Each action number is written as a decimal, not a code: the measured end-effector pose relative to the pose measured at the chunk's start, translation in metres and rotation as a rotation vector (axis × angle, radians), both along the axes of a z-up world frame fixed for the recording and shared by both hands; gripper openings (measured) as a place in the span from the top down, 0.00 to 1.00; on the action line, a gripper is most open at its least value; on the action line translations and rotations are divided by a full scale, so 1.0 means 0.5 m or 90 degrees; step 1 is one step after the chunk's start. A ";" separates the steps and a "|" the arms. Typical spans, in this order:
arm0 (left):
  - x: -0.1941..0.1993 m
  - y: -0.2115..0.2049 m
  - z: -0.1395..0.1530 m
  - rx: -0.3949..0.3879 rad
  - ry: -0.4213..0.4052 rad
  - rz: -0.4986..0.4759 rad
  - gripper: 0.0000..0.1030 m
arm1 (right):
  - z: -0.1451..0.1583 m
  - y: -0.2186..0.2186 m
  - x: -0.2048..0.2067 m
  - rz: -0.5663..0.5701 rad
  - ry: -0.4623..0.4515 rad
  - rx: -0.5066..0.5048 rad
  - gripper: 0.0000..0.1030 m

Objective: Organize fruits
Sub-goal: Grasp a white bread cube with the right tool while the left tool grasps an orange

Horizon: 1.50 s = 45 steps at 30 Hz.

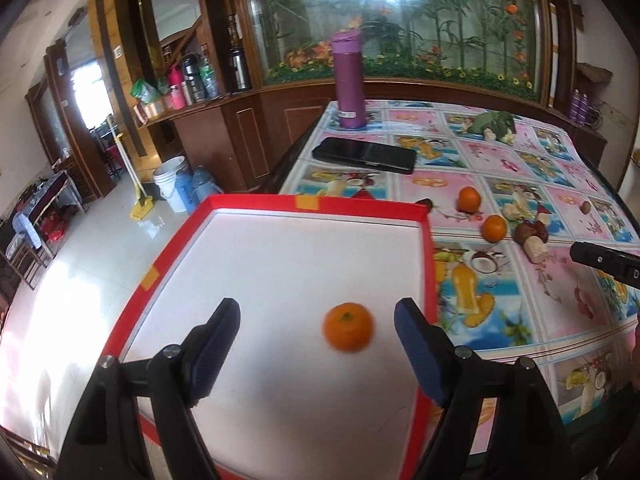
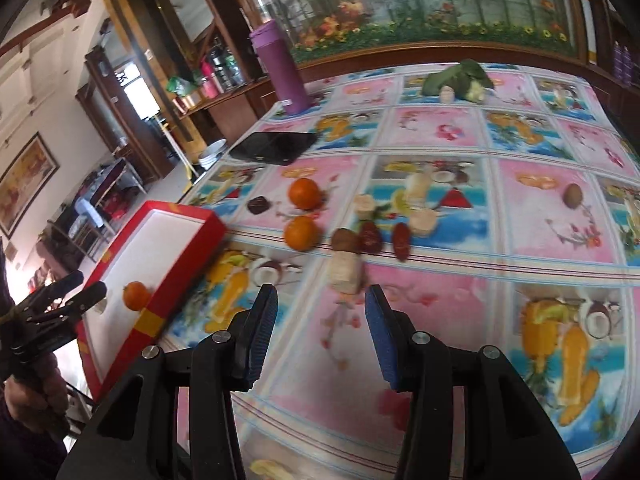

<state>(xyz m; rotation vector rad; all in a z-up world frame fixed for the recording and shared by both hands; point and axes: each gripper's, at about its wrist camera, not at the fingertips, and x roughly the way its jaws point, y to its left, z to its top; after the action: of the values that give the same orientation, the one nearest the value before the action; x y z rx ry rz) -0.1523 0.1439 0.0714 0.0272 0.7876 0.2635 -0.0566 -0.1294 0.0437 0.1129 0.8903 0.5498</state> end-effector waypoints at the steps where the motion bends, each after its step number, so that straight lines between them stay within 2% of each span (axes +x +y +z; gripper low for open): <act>1: 0.005 -0.018 0.002 0.002 0.001 -0.014 0.21 | -0.003 -0.013 0.007 -0.011 0.001 -0.009 0.57; 5: 0.023 -0.084 0.007 0.026 0.005 -0.063 0.21 | -0.011 -0.027 0.026 -0.012 0.016 -0.004 0.57; 10: 0.050 -0.128 0.002 0.026 0.024 -0.097 0.20 | -0.020 0.016 0.040 0.043 0.028 -0.001 0.57; 16: 0.081 -0.135 -0.003 0.038 0.045 -0.099 0.20 | -0.050 0.078 0.075 0.074 0.047 -0.050 0.57; 18: 0.091 -0.136 -0.002 0.039 0.048 -0.101 0.20 | -0.059 0.091 0.081 0.077 0.049 -0.065 0.59; 20: 0.103 -0.144 -0.004 0.042 0.053 -0.102 0.20 | -0.066 0.095 0.086 0.077 0.045 -0.071 0.67; 23: 0.128 -0.160 -0.010 0.025 0.066 -0.117 0.20 | -0.068 0.083 0.086 0.078 0.039 -0.073 0.77; 27: 0.175 -0.190 -0.019 -0.012 0.088 -0.139 0.20 | -0.059 0.042 0.100 0.051 0.055 -0.055 0.77; 36: 0.293 -0.235 -0.080 -0.017 0.134 -0.144 0.22 | -0.019 -0.063 0.134 -0.046 0.047 0.012 0.77; 41: 0.322 -0.253 -0.102 -0.017 0.151 -0.146 0.27 | -0.016 -0.066 0.138 -0.048 0.051 0.021 0.77; 43: 0.330 -0.252 -0.111 -0.027 0.159 -0.143 0.40 | -0.015 -0.064 0.139 -0.047 0.051 0.023 0.77; 45: 0.332 -0.249 -0.115 -0.047 0.156 -0.147 0.44 | -0.015 -0.064 0.139 -0.046 0.052 0.024 0.77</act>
<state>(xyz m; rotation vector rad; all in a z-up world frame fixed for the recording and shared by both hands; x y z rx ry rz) 0.0138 0.0193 0.0137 0.0813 1.0280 0.0111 0.0127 -0.1615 0.0362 0.2022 0.9514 0.4983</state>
